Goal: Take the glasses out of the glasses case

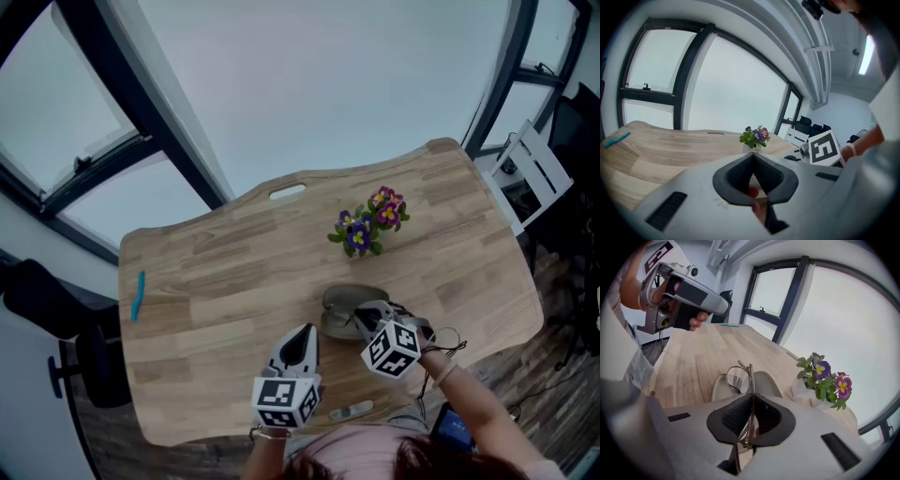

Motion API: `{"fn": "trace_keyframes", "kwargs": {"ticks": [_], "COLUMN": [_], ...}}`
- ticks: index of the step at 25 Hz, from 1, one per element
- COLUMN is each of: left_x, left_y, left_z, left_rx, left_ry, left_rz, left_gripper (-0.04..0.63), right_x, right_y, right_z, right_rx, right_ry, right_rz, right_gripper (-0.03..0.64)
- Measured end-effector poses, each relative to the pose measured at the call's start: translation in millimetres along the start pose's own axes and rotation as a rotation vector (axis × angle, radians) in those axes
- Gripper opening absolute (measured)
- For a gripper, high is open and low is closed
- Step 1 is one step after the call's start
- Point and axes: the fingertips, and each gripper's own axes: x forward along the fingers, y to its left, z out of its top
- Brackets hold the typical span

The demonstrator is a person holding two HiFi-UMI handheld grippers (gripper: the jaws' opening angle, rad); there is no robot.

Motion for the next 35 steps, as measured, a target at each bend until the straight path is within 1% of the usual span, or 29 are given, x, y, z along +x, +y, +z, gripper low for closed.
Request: {"fn": "trace_keyframes", "kwargs": {"ticks": [20, 23, 29, 35], "left_x": [-17.7, -20.3, -26.0, -32.8], "left_y": [-7.5, -10.1, -15.5, -20.1], "left_z": [25.9, 28.4, 35.8, 43.4], "left_rx": [0.049, 0.047, 0.07, 0.08], "left_ry": [-0.064, -0.075, -0.094, -0.122], "left_rz": [0.003, -0.005, -0.018, -0.022], "left_gripper": [-0.003, -0.003, -0.003, -0.003], "right_x": [-46.4, -53.4, -70.9, -87.7], "right_y": [-23.5, -24.5, -26.1, -25.5], "right_z": [36.6, 38.7, 47.7, 54.2], "right_rx": [0.208, 0.232, 0.284, 0.314], "right_ry": [-0.152, -0.169, -0.228, -0.27], "right_rz": [-0.139, -0.156, -0.185, -0.214], "right_gripper": [0.015, 0.015, 0.015, 0.015]}}
